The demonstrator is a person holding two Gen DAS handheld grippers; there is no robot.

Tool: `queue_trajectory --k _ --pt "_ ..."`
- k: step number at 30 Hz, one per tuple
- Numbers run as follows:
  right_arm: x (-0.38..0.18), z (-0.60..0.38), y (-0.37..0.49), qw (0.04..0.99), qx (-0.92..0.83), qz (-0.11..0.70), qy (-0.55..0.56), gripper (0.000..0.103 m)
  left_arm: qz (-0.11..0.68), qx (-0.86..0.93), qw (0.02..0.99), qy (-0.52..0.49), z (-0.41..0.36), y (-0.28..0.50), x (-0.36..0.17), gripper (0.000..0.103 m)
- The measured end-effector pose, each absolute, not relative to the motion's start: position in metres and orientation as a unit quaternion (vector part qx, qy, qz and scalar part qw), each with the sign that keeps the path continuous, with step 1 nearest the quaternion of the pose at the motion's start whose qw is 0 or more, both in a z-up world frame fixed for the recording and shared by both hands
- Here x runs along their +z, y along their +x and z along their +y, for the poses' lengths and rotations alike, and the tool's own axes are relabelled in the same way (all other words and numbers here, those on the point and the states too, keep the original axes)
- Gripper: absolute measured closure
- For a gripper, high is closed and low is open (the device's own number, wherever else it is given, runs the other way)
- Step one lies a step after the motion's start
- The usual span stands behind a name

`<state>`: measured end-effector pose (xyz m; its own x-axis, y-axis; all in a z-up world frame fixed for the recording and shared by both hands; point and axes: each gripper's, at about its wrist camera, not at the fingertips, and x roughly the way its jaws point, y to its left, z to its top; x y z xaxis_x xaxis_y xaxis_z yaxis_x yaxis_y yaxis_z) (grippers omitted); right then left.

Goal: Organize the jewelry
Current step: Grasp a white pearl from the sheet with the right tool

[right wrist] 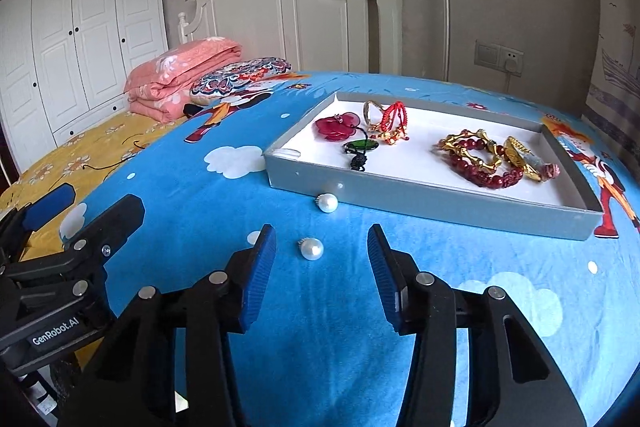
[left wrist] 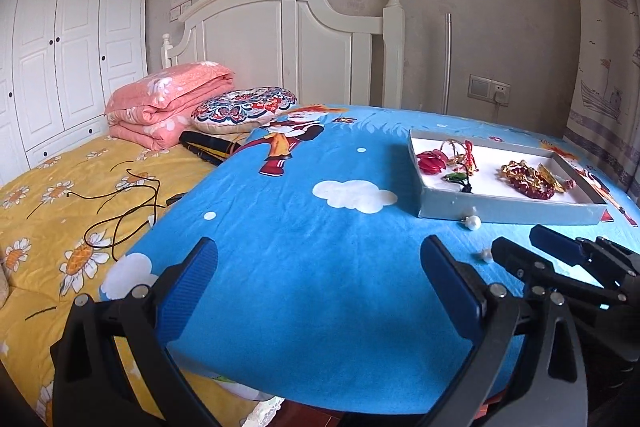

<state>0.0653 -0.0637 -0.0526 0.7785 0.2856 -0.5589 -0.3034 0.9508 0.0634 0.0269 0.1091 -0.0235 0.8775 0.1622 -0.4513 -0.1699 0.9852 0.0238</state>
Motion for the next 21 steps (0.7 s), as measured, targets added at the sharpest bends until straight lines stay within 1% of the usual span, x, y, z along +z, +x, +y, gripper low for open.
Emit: queue_trajectory --k 3,5,11,12,17,21 --pt "-0.056 -0.057 0.073 0.941 0.147 0.304 -0.019 0.063 0.236 0.085 0.968 -0.011 0.113 0.029 -0.027 0.005" --pt "-0.059 -0.056 0.078 0.939 0.144 0.313 -0.018 0.067 0.241 0.084 0.967 -0.015 0.114 0.031 -0.030 0.005" --pt "-0.064 -0.045 0.081 0.936 0.128 0.323 -0.060 0.084 0.250 0.080 0.965 -0.015 0.110 0.035 -0.036 0.005" --pt "-0.065 -0.045 0.081 0.935 0.127 0.324 -0.064 0.089 0.252 0.078 0.964 -0.017 0.110 0.035 -0.037 0.005" --pt "-0.064 -0.057 0.078 0.937 0.126 0.320 -0.054 0.089 0.264 0.069 0.962 -0.024 0.105 0.040 -0.039 0.005" --pt "-0.055 -0.087 0.072 0.946 0.101 0.307 -0.029 0.089 0.277 0.055 0.959 -0.035 0.096 0.049 -0.039 0.005"
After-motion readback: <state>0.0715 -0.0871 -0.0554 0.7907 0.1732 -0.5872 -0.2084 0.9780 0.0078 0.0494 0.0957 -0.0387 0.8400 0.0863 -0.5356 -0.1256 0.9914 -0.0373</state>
